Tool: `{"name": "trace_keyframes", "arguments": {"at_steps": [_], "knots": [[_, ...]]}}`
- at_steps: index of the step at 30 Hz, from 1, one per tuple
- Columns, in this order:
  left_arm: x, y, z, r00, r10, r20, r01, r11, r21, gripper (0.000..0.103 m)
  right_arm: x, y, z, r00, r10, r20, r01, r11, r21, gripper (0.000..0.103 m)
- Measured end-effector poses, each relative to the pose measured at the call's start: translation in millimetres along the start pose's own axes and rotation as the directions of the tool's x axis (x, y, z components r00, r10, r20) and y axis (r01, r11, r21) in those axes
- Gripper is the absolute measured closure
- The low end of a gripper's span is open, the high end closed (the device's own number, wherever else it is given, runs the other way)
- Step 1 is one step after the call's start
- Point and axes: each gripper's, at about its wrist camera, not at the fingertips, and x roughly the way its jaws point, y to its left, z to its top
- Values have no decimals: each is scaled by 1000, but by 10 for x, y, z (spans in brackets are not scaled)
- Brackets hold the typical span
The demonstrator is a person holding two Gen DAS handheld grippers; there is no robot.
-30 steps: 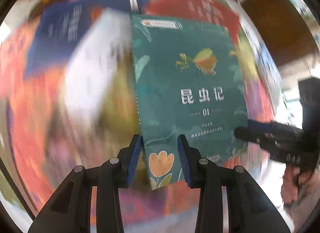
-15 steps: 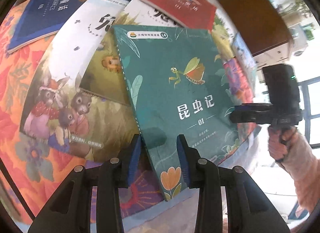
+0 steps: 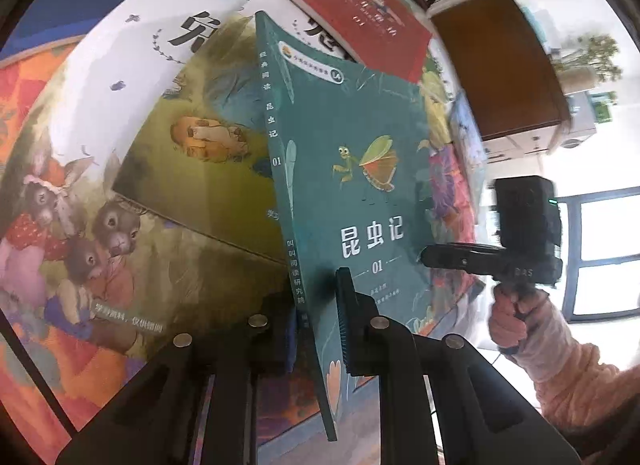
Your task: Organize books
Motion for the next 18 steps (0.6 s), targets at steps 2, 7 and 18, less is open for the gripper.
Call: {"name": "trace_keyframes", "arguments": {"at_steps": [2, 7, 18], "knots": [[-23, -87, 4, 997, 81, -8, -81, 996, 23, 84, 30, 174, -2, 997, -71, 19, 72, 996, -52, 93], [-37, -323, -74, 958, 284, 35, -286, 949, 131, 81, 84, 308, -91, 992, -117, 36, 120, 988, -96, 93], [-78, -201, -119, 965, 259, 39, -262, 959, 108, 81, 222, 122, 9, 999, 39, 1, -39, 999, -12, 90]]}}
